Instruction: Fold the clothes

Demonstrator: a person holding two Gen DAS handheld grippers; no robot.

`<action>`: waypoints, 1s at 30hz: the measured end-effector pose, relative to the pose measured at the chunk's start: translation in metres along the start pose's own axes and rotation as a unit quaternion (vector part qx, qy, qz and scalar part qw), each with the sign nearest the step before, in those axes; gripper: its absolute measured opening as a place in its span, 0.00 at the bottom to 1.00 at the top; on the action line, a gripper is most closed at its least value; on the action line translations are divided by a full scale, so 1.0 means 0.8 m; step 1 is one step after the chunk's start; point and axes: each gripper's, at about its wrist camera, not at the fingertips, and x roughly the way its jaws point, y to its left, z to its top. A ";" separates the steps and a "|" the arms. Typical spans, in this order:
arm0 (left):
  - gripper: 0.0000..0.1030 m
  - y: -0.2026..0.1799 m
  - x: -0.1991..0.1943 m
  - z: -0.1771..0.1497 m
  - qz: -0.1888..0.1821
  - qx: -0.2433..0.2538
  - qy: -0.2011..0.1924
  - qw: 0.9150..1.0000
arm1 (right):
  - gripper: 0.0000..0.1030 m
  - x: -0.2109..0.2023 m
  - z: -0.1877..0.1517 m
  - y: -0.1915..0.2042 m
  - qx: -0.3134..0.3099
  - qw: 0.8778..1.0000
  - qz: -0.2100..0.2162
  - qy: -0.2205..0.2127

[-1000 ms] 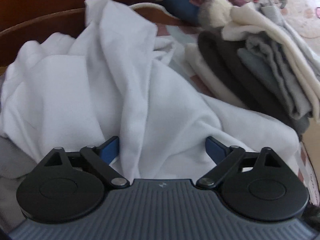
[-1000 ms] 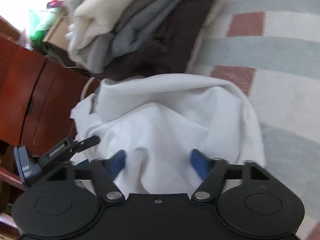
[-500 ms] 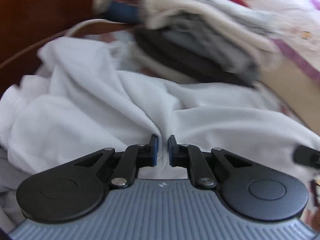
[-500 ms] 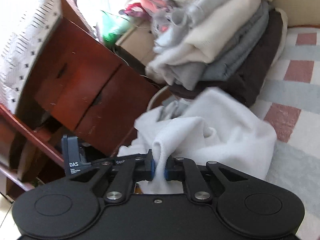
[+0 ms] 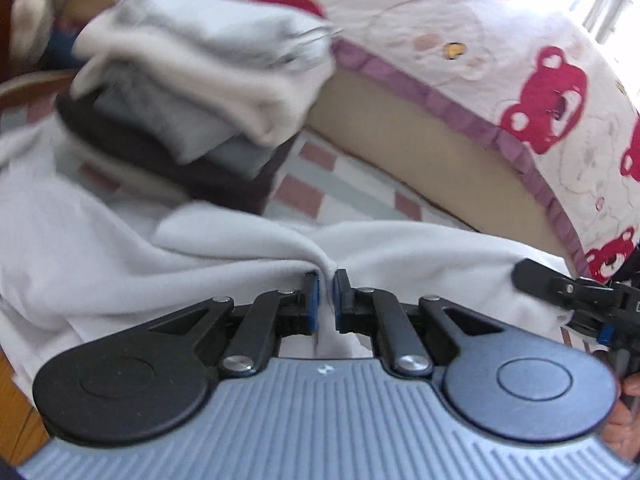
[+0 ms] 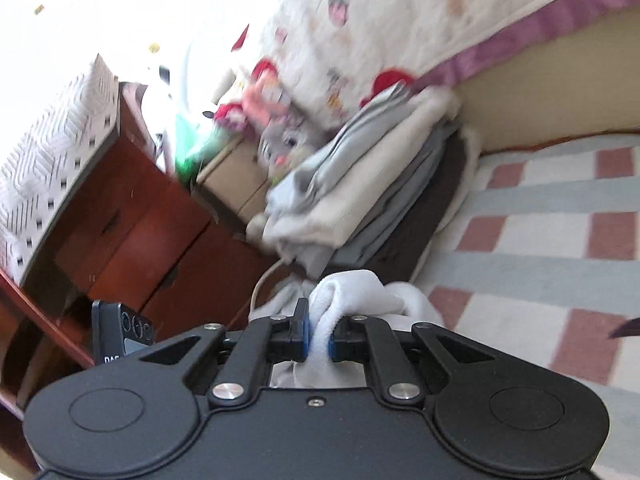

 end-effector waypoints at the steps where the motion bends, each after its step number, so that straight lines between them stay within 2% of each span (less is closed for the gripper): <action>1: 0.06 -0.012 -0.002 0.001 -0.013 0.005 -0.006 1.000 | 0.10 -0.016 0.002 0.000 -0.006 1.000 -0.007 -0.010; 5: 0.06 -0.056 -0.006 0.004 -0.079 0.025 -0.023 0.996 | 0.10 -0.087 0.022 0.001 -0.031 0.998 -0.032 -0.051; 10: 0.06 -0.108 -0.003 0.012 -0.110 0.056 -0.023 0.992 | 0.10 -0.168 0.054 0.002 -0.085 0.986 -0.111 -0.087; 15: 0.06 -0.168 0.003 0.033 -0.145 0.098 -0.024 0.984 | 0.10 -0.234 0.067 0.001 -0.114 0.974 -0.154 -0.118; 20: 0.06 -0.233 -0.020 0.061 -0.163 0.192 -0.062 0.966 | 0.10 -0.301 0.096 0.021 -0.129 0.958 -0.186 -0.175; 22: 0.06 -0.255 -0.022 0.077 -0.165 0.206 -0.061 0.963 | 0.10 -0.320 0.110 0.027 -0.147 0.949 -0.203 -0.190; 24: 0.06 -0.267 -0.007 0.090 -0.164 0.201 -0.039 0.965 | 0.10 -0.319 0.121 0.017 -0.173 0.938 -0.244 -0.173; 25: 0.06 -0.272 0.010 0.092 -0.151 0.201 -0.023 0.968 | 0.10 -0.312 0.126 0.001 -0.174 0.937 -0.263 -0.152; 28: 0.06 -0.271 0.079 0.079 -0.102 0.168 0.052 0.979 | 0.14 -0.273 0.131 -0.082 -0.108 0.939 -0.321 -0.064; 30: 0.06 -0.263 0.123 0.060 -0.080 0.132 0.100 0.983 | 0.17 -0.246 0.124 -0.138 -0.060 0.931 -0.361 -0.013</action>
